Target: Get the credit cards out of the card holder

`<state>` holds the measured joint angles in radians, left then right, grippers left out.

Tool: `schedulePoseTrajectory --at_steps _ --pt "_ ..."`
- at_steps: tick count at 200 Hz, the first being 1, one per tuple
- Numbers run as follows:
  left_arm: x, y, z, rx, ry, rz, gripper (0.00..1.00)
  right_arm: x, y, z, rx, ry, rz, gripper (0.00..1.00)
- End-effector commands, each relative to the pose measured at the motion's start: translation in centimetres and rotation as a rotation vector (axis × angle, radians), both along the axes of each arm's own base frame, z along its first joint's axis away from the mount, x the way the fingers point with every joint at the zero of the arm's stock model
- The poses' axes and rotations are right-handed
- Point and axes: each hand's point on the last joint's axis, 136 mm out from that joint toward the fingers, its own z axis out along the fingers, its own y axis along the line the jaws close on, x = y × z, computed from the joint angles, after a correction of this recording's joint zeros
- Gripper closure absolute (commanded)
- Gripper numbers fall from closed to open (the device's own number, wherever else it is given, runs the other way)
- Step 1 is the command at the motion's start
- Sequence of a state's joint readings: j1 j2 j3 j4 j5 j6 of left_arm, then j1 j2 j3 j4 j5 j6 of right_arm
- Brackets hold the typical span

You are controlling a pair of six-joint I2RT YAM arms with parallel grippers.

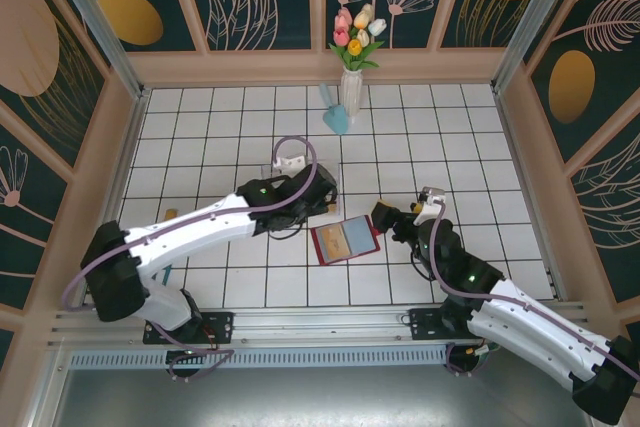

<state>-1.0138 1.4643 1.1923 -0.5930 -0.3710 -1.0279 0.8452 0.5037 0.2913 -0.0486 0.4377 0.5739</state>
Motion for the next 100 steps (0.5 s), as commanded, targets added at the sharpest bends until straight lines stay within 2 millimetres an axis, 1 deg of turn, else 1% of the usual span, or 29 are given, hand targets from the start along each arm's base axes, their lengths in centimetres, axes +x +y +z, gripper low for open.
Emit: schedulePoseTrajectory --at_steps 1,8,23,39,65,82,92,100 --pt "-0.1 -0.3 1.5 0.216 -0.158 -0.336 1.0 0.3 -0.8 0.1 -0.01 -0.023 -0.042 0.01" --pt "-0.5 -0.4 1.0 0.267 -0.158 -0.414 1.0 0.4 -0.9 0.1 -0.01 -0.023 -0.045 0.01" --pt "-0.5 0.2 -0.2 0.396 -0.166 -0.511 1.0 0.4 -1.0 0.0 -0.011 -0.022 -0.051 0.01" --pt "0.0 1.6 -1.0 0.549 -0.184 -0.553 1.0 0.4 -1.0 -0.1 -0.014 -0.02 -0.054 0.01" --pt "0.5 3.1 -2.0 0.757 -0.201 -0.667 1.0 0.4 -1.2 -0.3 -0.014 -0.02 -0.061 0.01" --pt "0.4 3.5 -2.8 0.848 -0.224 -0.765 1.0 0.5 -1.3 -0.5 -0.017 -0.019 -0.066 0.01" --pt "0.1 3.4 -3.4 0.871 -0.231 -0.831 1.0 0.5 -1.4 -0.5 -0.018 -0.018 -0.069 0.01" --pt "0.2 3.4 -3.6 0.892 -0.242 -0.849 1.0 0.5 -1.5 -0.6 -0.02 -0.017 -0.074 0.01"
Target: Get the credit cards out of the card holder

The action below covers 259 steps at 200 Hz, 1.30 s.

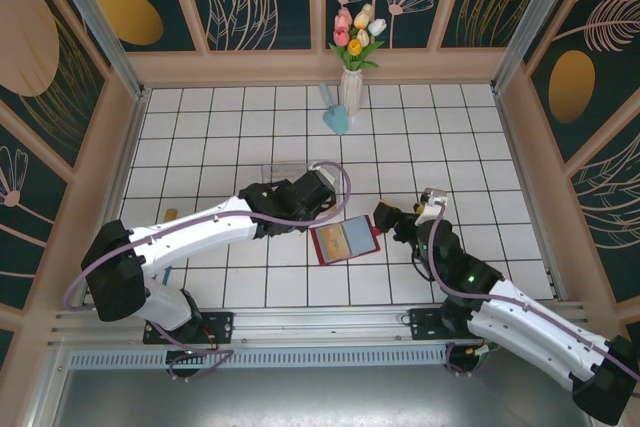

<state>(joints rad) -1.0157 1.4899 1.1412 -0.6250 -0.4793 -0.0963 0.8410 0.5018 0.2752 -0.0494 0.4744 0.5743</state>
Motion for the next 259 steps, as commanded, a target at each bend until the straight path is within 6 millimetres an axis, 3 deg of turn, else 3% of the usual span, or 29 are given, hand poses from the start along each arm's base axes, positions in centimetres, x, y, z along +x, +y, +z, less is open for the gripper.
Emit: schedulePoseTrajectory --at_steps 1,50,84,139,251,259 --pt "-0.1 0.9 -1.0 0.2 -0.043 -0.178 1.0 0.3 -0.7 0.0 -0.002 -0.017 -0.036 0.01" --pt "0.5 -1.0 0.0 0.244 -0.073 -0.245 1.0 0.4 -1.4 -0.3 -0.007 -0.009 -0.07 0.01" --pt "-0.2 -2.7 -0.4 0.296 -0.081 -0.342 1.0 0.5 -1.8 -0.5 -0.011 -0.003 -0.092 0.01" --pt "0.3 -3.0 -1.0 0.368 -0.143 -0.394 1.0 0.6 -2.3 -0.6 -0.01 0.003 -0.118 0.01" --pt "0.4 -4.1 -4.7 0.456 -0.112 -0.456 1.0 0.6 -3.0 -0.9 -0.01 0.012 -0.152 0.01" --pt "0.4 -4.2 -5.9 0.478 -0.092 -0.462 1.0 0.6 -3.0 -0.9 -0.008 0.012 -0.152 0.01"
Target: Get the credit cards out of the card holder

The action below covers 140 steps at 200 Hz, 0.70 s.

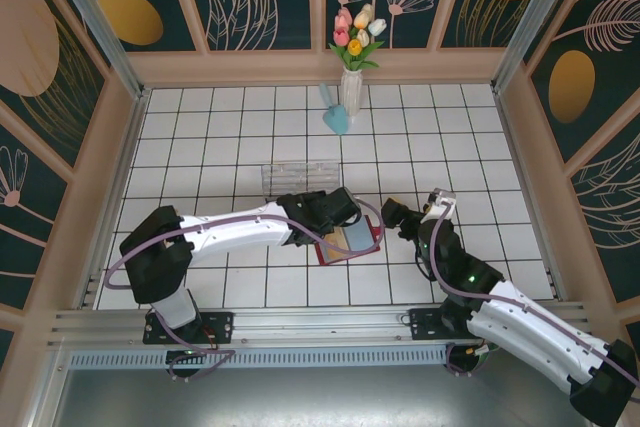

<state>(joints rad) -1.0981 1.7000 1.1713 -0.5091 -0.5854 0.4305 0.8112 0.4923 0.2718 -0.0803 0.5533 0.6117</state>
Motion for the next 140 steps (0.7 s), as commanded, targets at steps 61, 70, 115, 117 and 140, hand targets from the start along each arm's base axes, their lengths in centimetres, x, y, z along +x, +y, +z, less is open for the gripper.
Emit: schedulePoseTrajectory --at_steps 61,70,115,117,140 --pt "-0.1 0.4 -2.7 0.088 -0.003 -0.025 1.0 -0.1 -1.1 -0.6 0.005 0.003 -0.043 0.01" --pt "0.0 0.4 -2.7 0.097 -0.008 -0.025 1.0 -0.1 -1.1 -0.6 0.007 0.004 -0.042 0.01" --pt "0.6 0.6 -3.0 0.13 -0.043 -0.022 1.0 -0.2 -1.1 -0.8 0.009 0.007 -0.04 0.01" --pt "0.7 0.6 -2.9 0.129 -0.047 -0.02 1.0 -0.2 -1.0 -0.8 0.01 0.006 -0.038 0.01" --pt "0.9 0.5 -3.2 0.145 -0.057 -0.019 1.0 -0.2 -1.0 -1.0 0.011 0.01 -0.036 0.01"
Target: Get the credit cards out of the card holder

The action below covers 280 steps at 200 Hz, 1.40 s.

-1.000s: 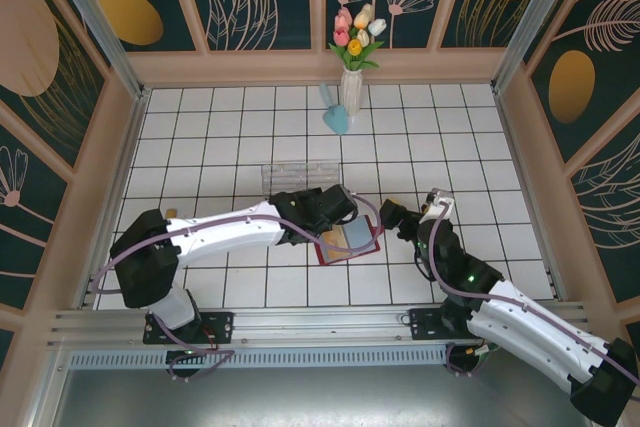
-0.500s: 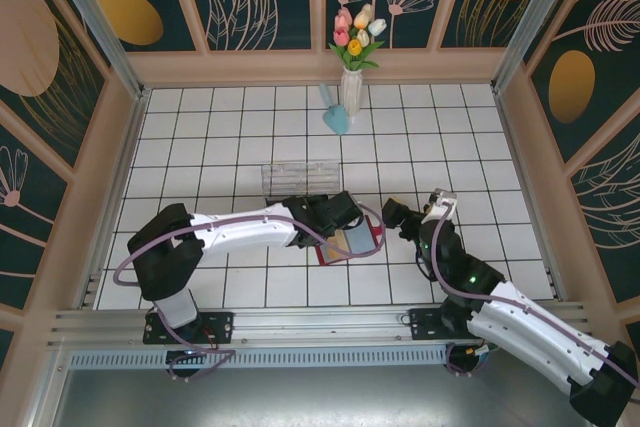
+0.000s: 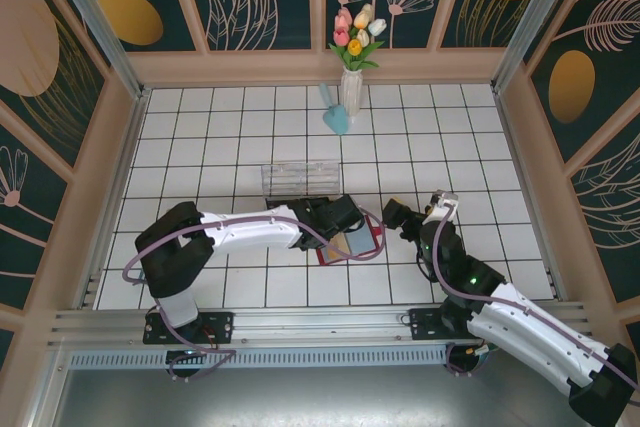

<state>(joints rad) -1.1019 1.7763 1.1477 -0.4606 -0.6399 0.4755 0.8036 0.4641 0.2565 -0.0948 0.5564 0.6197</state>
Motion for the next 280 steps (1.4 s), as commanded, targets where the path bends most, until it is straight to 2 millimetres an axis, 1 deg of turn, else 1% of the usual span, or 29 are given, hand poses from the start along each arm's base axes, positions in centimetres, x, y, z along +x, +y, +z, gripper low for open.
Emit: schedulePoseTrajectory --at_steps 1,42,81,127,142,151,155,163,169,189,214,280 --pt "0.4 0.2 -0.5 0.047 -0.035 -0.005 1.0 0.0 -0.5 -0.7 0.005 0.009 -0.022 0.01" --pt "0.6 0.1 -1.4 0.065 -0.04 -0.005 1.0 0.0 -0.5 -0.8 0.007 0.011 -0.02 0.01" --pt "1.0 -0.7 -1.7 0.06 -0.036 -0.007 1.0 0.0 -0.4 -0.9 0.009 0.013 -0.017 0.01" --pt "0.8 -0.9 -2.4 0.057 -0.018 -0.007 1.0 0.0 -0.5 -1.0 0.012 0.014 -0.018 0.01" --pt "0.7 -0.7 -2.7 0.06 -0.018 -0.007 0.92 0.0 -0.5 -1.1 0.012 0.014 -0.017 0.01" --pt "0.8 -0.6 -2.8 0.057 -0.024 -0.003 0.8 0.0 -0.5 -1.0 0.013 0.013 -0.018 0.01" --pt "0.7 -0.5 -2.9 0.058 -0.025 -0.003 0.77 0.0 -0.5 -1.1 0.012 0.015 -0.018 0.01" --pt "0.8 -0.3 -3.1 0.06 -0.03 0.001 0.71 0.0 -0.5 -1.1 0.011 0.016 -0.018 0.01" --pt "0.7 -0.2 -3.3 0.061 -0.03 0.001 0.69 0.0 -0.4 -1.2 0.012 0.016 -0.016 0.01" --pt "0.9 0.1 -3.6 0.056 -0.04 0.014 0.67 0.0 -0.5 -1.1 0.013 0.017 -0.017 0.01" --pt "1.7 0.2 -3.2 0.036 -0.055 0.045 0.66 0.0 -0.5 -1.3 0.014 0.02 -0.018 0.01" --pt "4.0 0.0 -0.5 -0.026 -0.115 0.111 0.65 0.0 -0.4 -1.5 0.02 0.025 -0.016 0.01"
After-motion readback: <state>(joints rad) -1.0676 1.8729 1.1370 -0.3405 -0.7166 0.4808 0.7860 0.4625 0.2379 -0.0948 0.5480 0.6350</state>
